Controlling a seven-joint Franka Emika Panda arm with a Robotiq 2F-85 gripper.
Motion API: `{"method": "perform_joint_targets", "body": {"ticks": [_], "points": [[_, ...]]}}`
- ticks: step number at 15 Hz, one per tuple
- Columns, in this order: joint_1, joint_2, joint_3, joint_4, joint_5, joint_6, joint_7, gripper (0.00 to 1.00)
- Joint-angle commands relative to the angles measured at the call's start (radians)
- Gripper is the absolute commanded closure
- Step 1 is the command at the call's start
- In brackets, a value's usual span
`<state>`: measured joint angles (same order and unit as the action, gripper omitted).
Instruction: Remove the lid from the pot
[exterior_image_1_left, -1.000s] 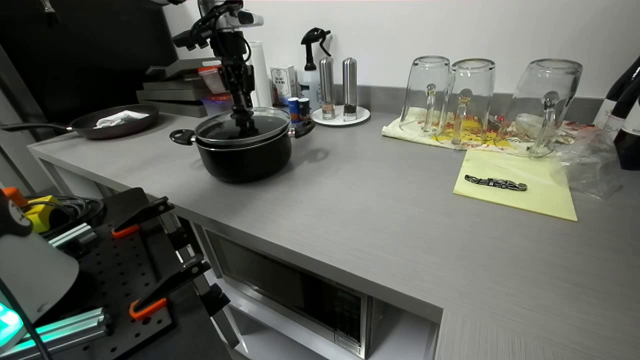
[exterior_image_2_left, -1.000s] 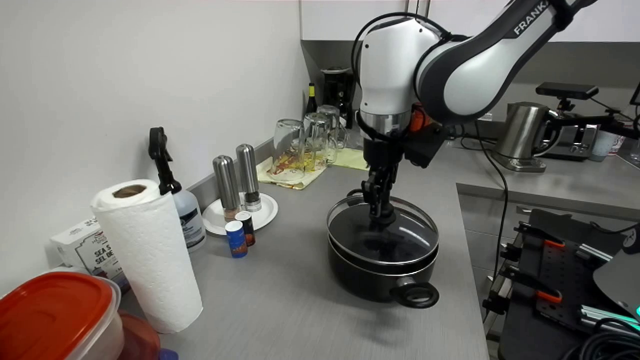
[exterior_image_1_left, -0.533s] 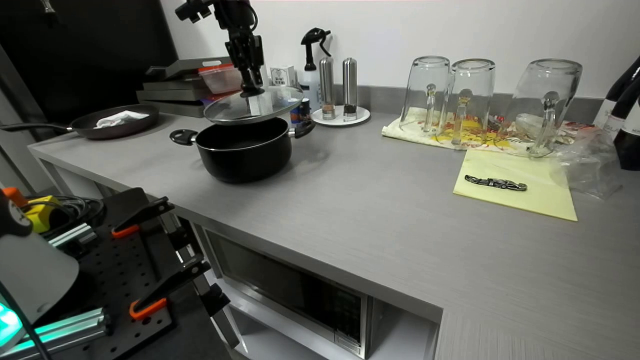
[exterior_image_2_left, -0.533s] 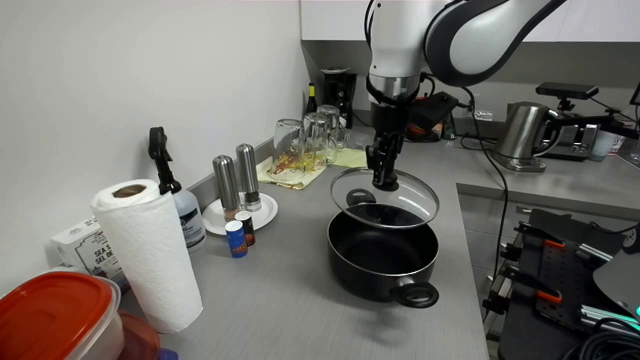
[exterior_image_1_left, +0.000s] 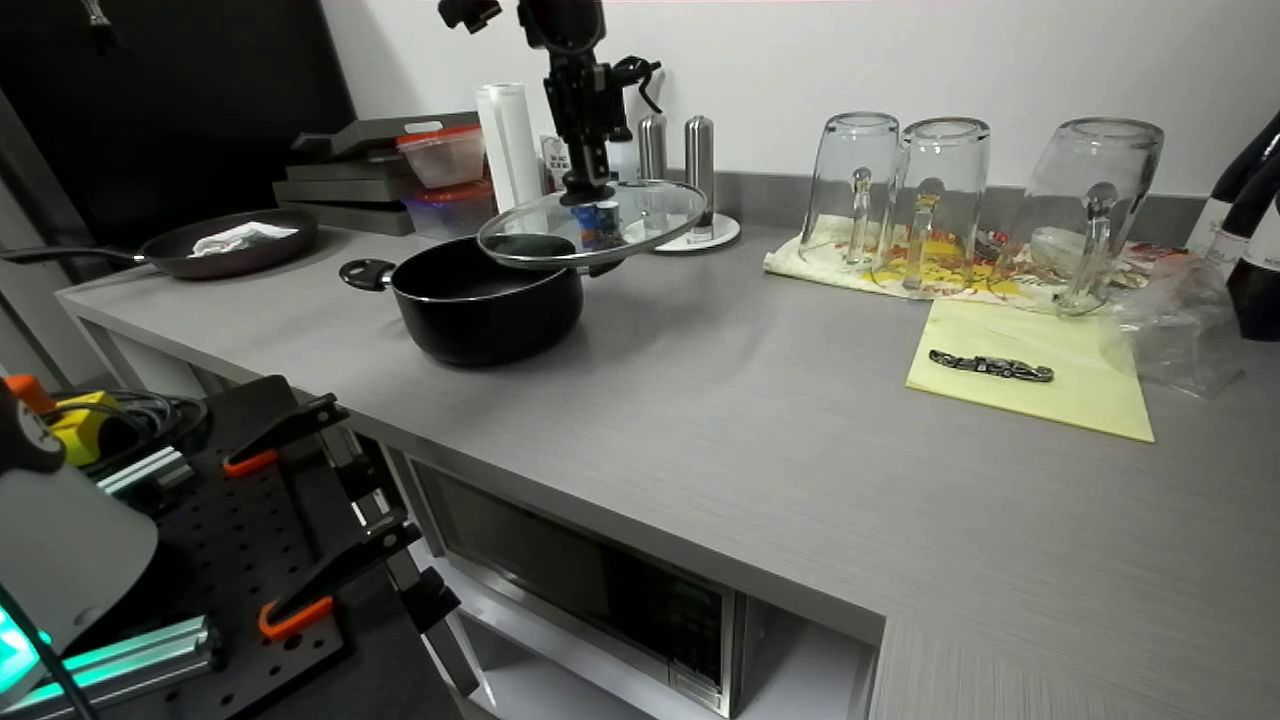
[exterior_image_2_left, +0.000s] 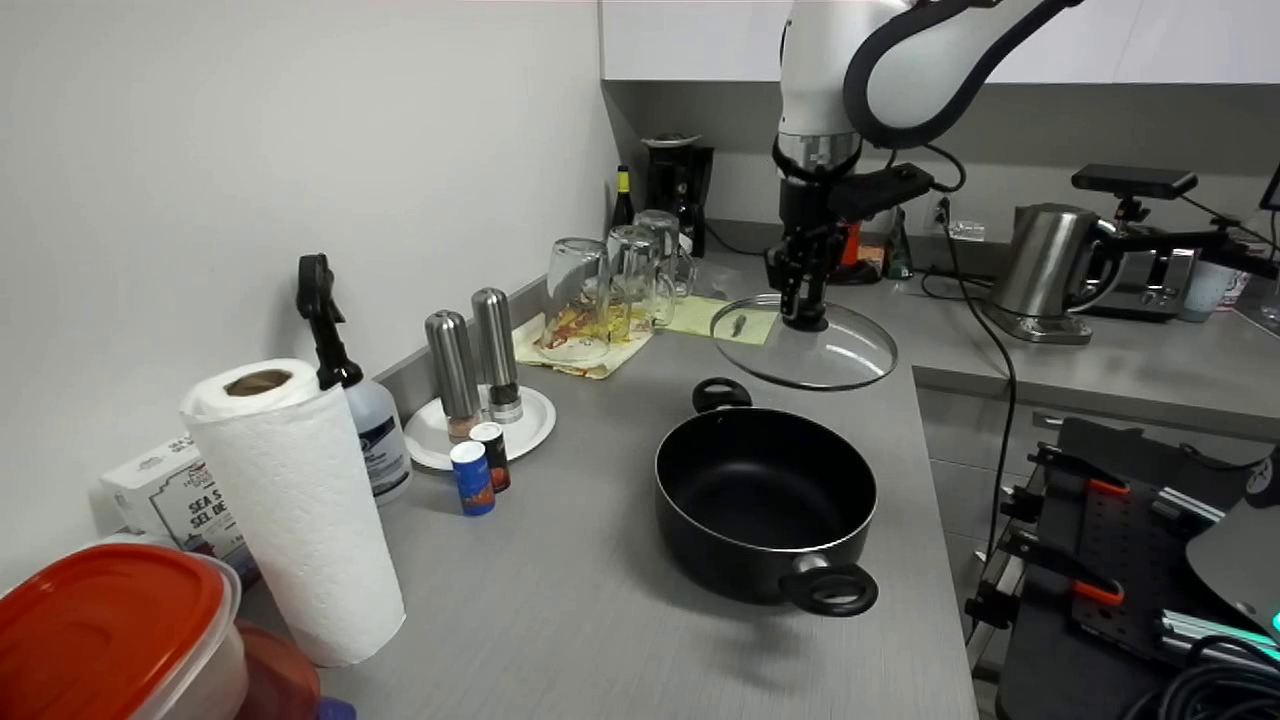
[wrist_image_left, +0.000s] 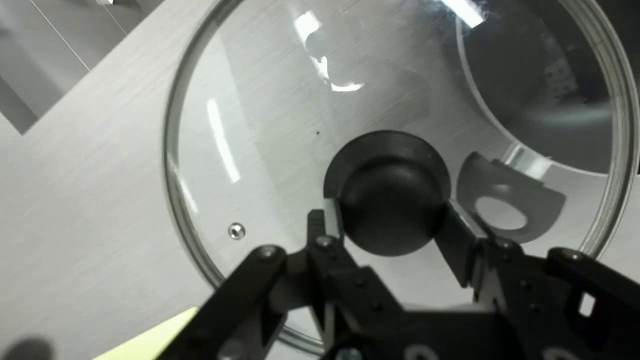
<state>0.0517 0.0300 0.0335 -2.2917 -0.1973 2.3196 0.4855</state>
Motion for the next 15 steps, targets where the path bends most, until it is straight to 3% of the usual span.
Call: {"method": "perform_joint_targets", "body": {"ticks": [1, 6, 15], "points": [[-0.061, 0.02, -0.061, 0.035, 0.005, -0.019, 0.003, 0.75], [-0.112, 0.119, -0.128, 0.044, -0.009, 0.051, 0.041, 0.75], [-0.065, 0.324, -0.176, 0.038, 0.015, 0.254, 0.074, 0.75]]}}
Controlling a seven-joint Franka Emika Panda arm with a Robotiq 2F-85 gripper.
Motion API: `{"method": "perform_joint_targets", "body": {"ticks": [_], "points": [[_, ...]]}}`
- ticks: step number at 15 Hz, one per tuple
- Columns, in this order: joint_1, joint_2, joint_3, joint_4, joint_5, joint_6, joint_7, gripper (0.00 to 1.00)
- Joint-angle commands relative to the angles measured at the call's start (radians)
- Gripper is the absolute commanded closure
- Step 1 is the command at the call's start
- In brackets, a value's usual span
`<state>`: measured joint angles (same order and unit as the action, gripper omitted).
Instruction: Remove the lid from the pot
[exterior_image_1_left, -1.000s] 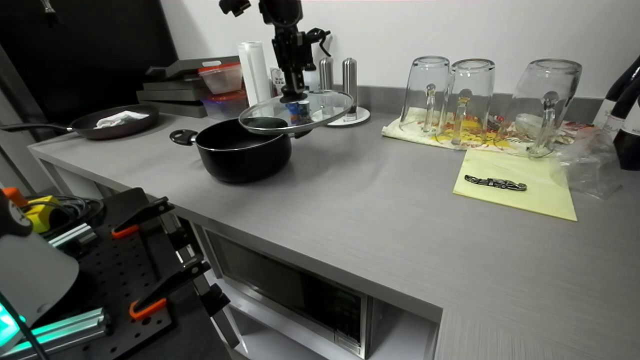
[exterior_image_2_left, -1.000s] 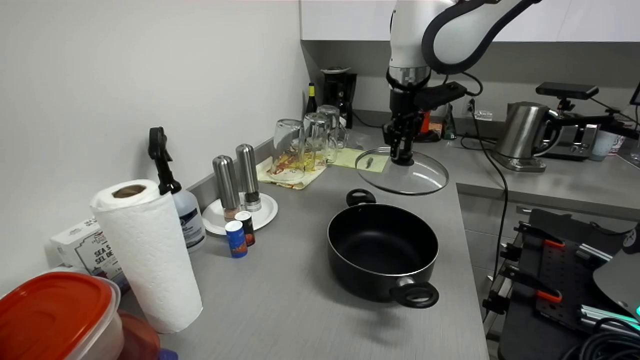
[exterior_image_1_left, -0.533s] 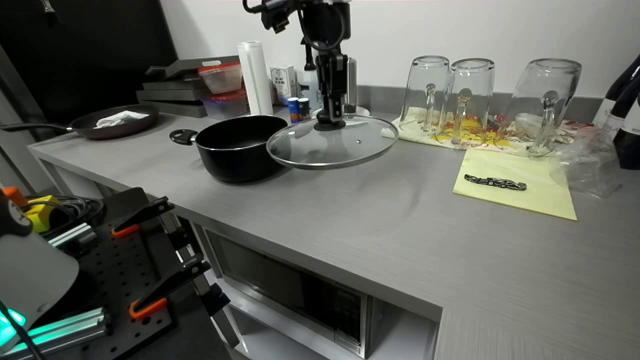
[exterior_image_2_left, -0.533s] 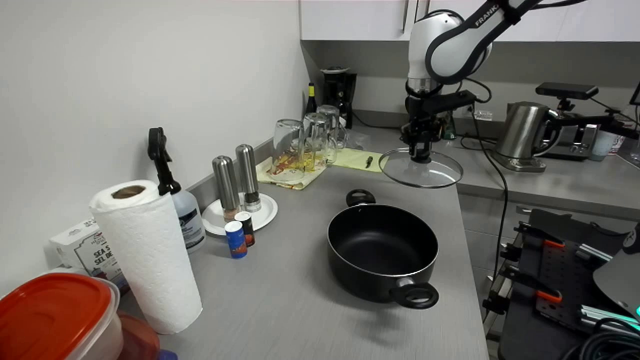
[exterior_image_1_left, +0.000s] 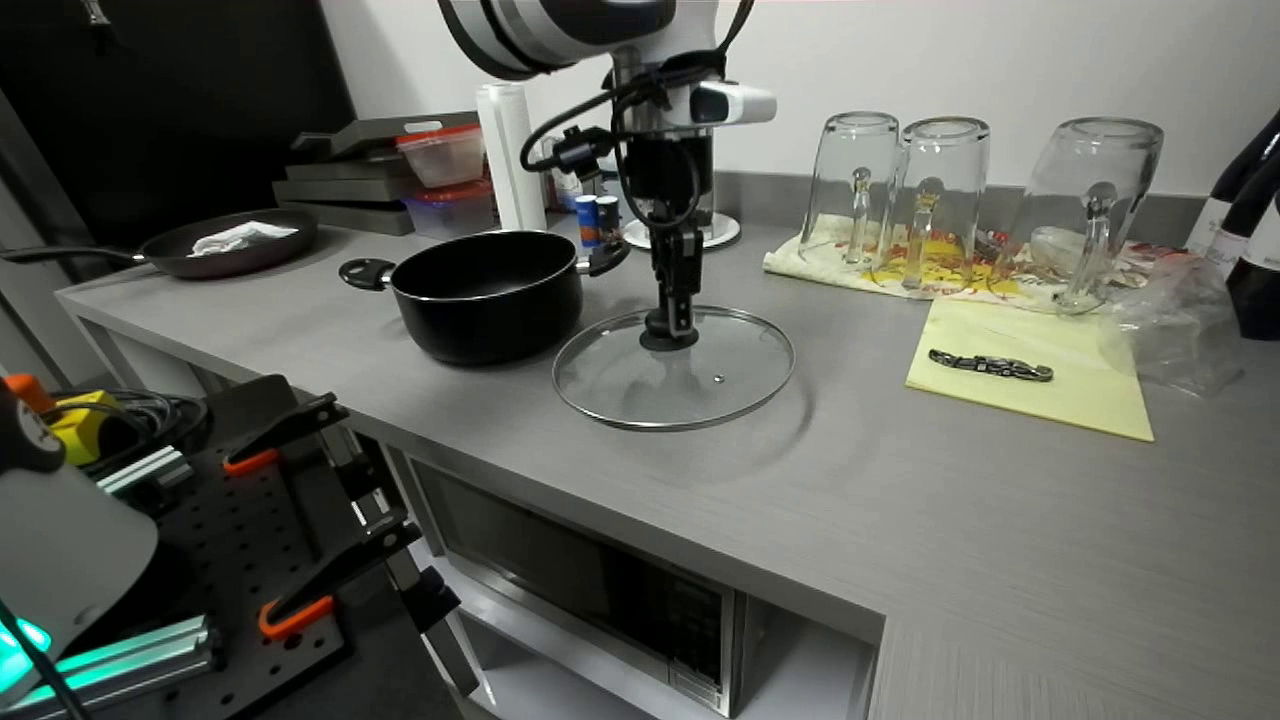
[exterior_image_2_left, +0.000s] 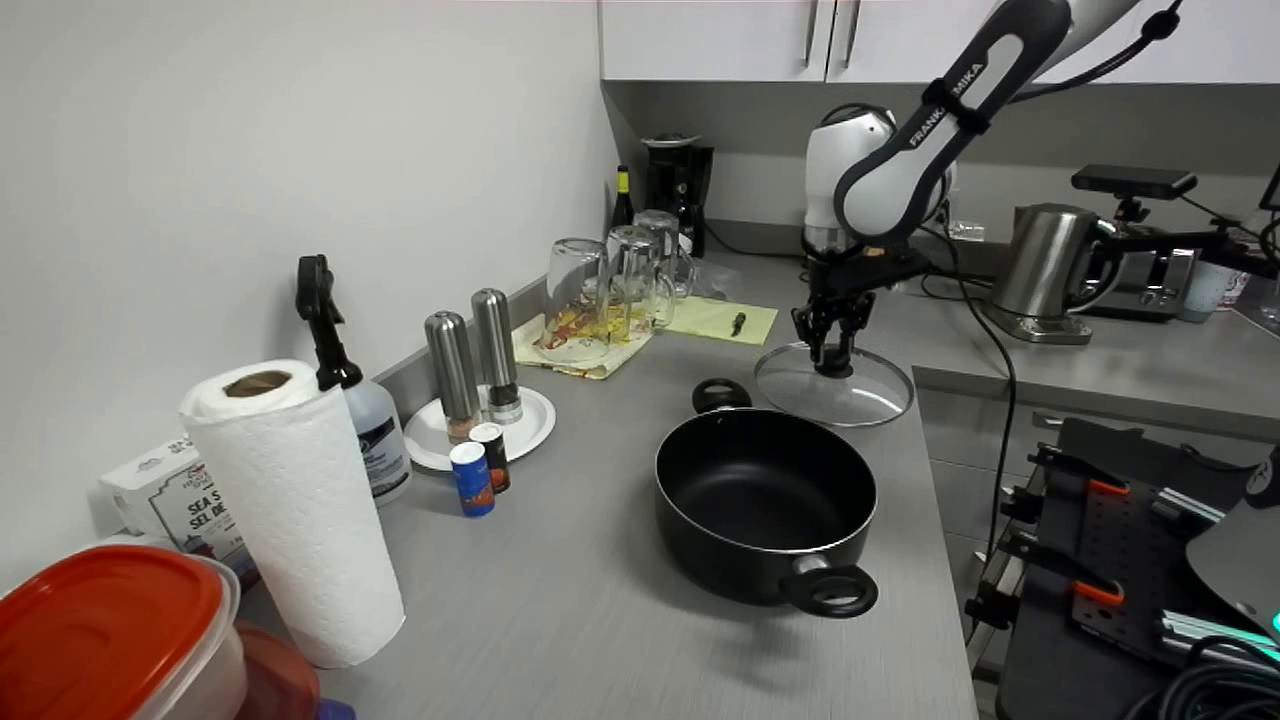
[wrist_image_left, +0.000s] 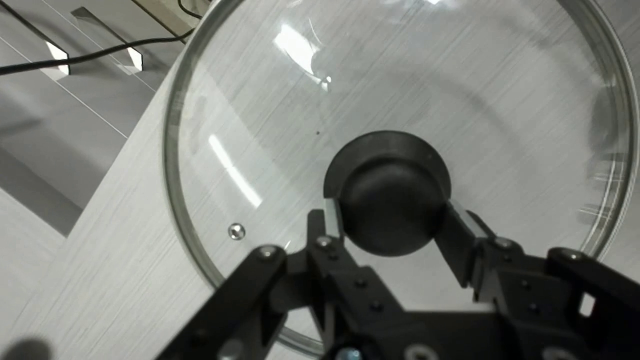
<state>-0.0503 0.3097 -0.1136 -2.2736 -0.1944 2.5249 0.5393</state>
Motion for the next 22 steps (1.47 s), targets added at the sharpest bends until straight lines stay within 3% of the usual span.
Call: {"method": "perform_joint_targets", "body": {"ticks": [1, 11, 12, 13, 16, 22], "points": [[0.042, 0.062, -0.033, 0.02, 0.018, 0.067, 0.019, 0.75], [0.081, 0.134, -0.056, 0.027, 0.093, 0.13, 0.0, 0.75], [0.083, 0.133, -0.057, 0.027, 0.099, 0.129, 0.0, 0.25], [0.083, 0.131, -0.056, 0.025, 0.107, 0.129, -0.003, 0.23], [0.087, 0.117, -0.063, 0.021, 0.116, 0.13, 0.001, 0.03], [0.094, 0.109, -0.085, 0.028, 0.107, 0.117, 0.001, 0.0]]}}
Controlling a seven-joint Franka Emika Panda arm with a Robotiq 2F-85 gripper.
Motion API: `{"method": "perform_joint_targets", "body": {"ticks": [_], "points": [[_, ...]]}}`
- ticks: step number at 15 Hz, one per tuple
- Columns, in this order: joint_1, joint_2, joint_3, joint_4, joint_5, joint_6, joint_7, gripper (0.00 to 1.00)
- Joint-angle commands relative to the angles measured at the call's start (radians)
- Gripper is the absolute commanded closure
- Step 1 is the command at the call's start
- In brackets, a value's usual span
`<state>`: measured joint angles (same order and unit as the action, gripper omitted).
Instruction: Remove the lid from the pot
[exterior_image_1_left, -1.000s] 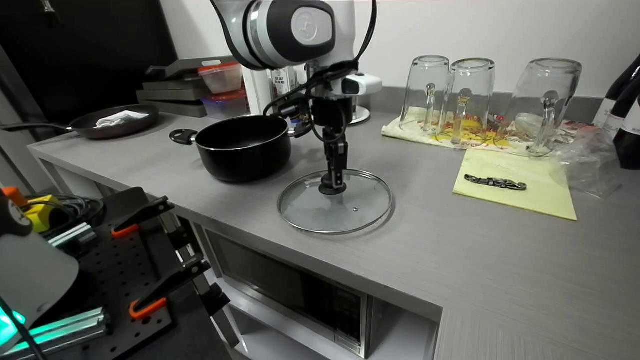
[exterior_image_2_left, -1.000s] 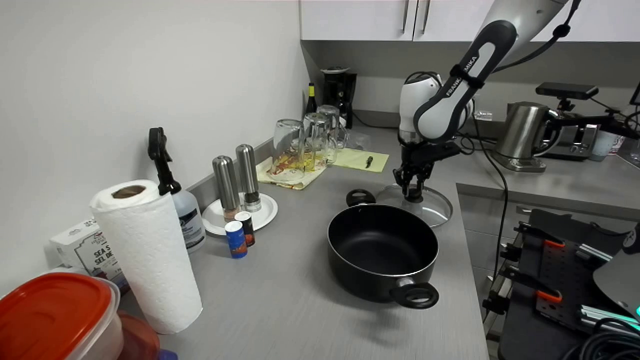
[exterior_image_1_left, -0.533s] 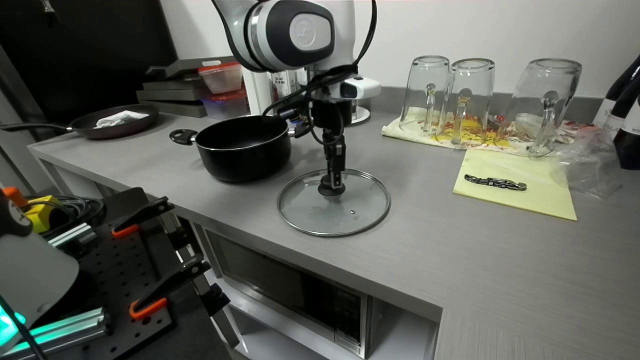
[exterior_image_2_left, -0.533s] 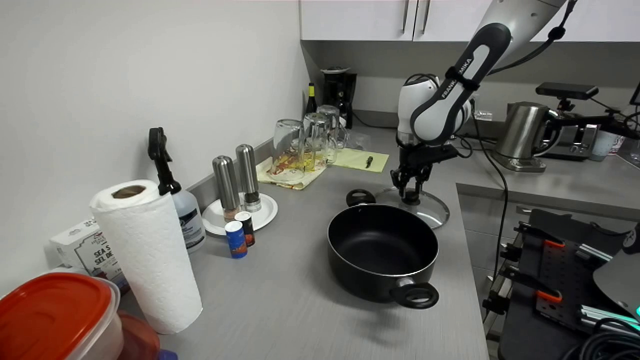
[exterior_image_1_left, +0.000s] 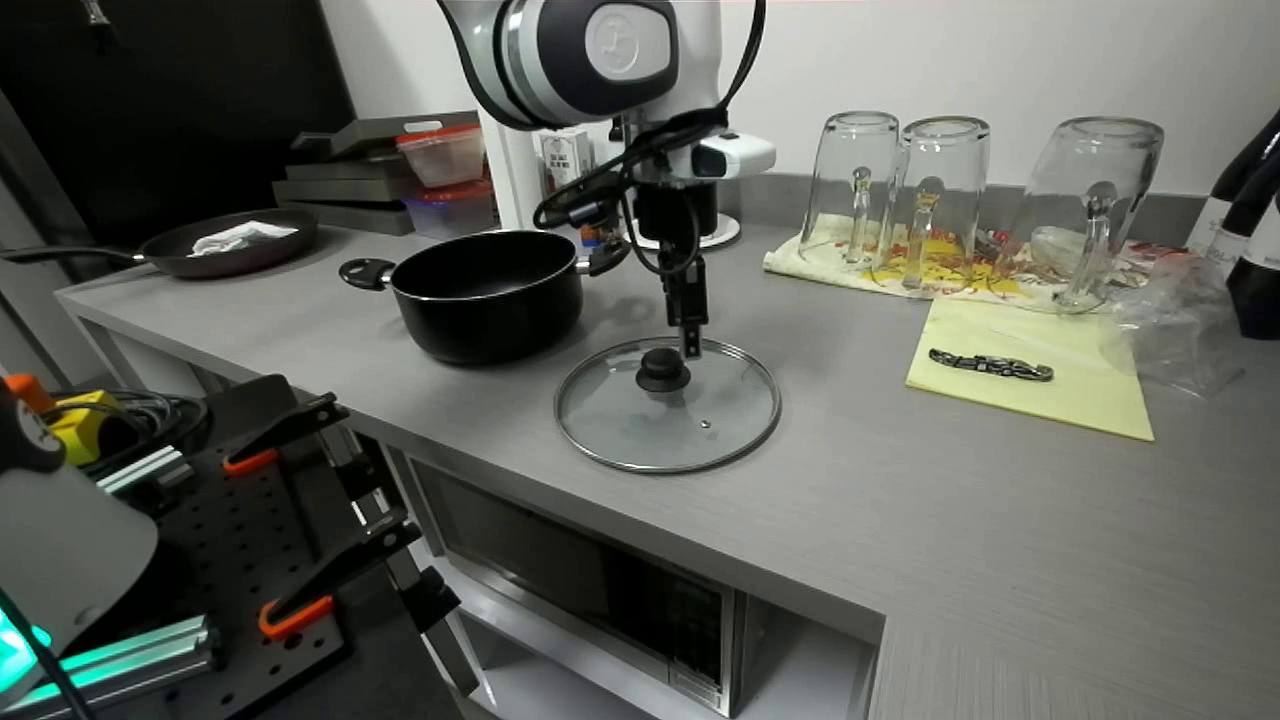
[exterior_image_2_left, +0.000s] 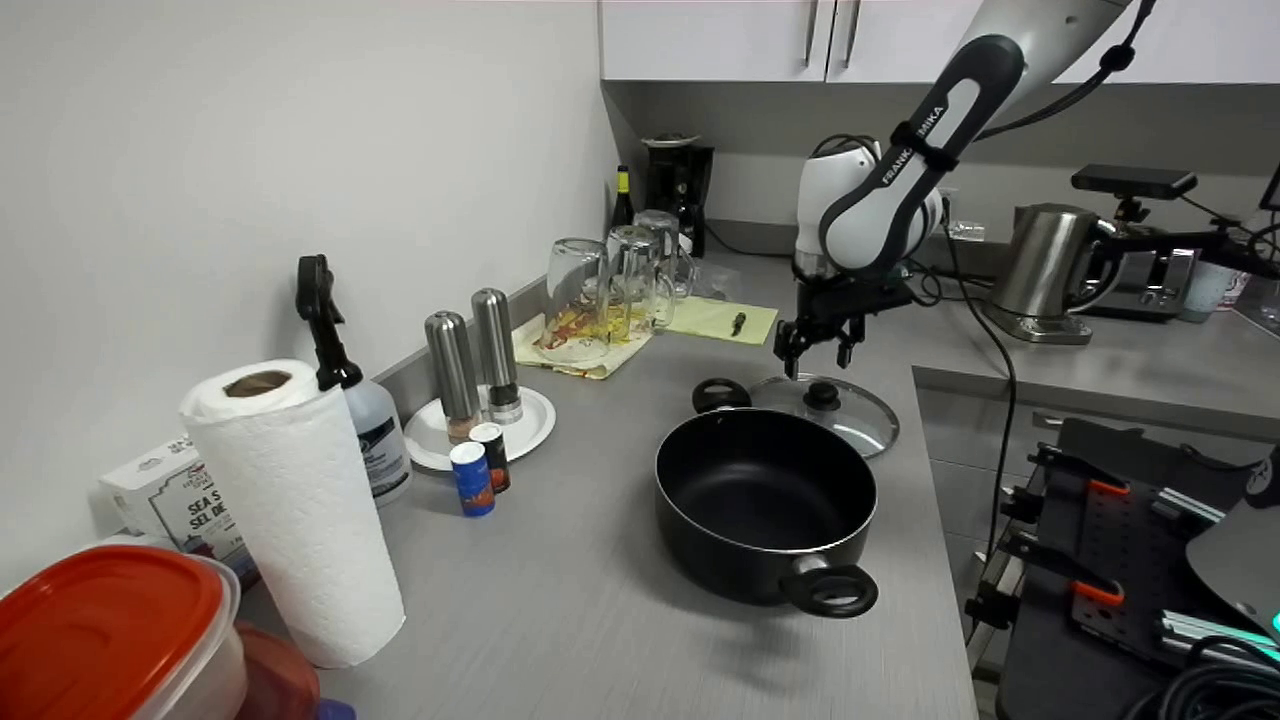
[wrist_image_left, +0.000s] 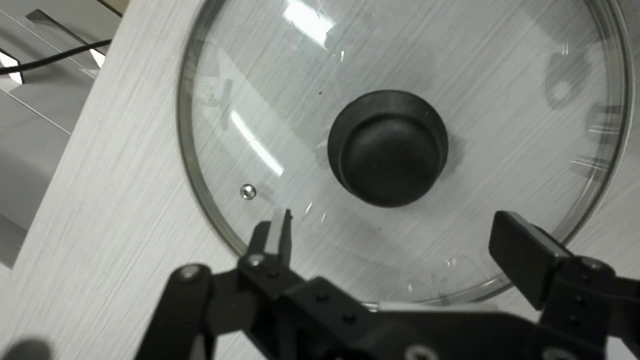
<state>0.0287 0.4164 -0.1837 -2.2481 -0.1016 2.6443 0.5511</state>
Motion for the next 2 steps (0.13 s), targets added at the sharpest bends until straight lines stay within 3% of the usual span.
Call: {"method": "perform_joint_targets", "body": {"ticks": [1, 2], "points": [[0.019, -0.004, -0.021, 0.002, 0.012, -0.002, -0.008, 0.0], [0.02, -0.009, -0.024, 0.002, 0.01, -0.002, -0.006, 0.0]]}}
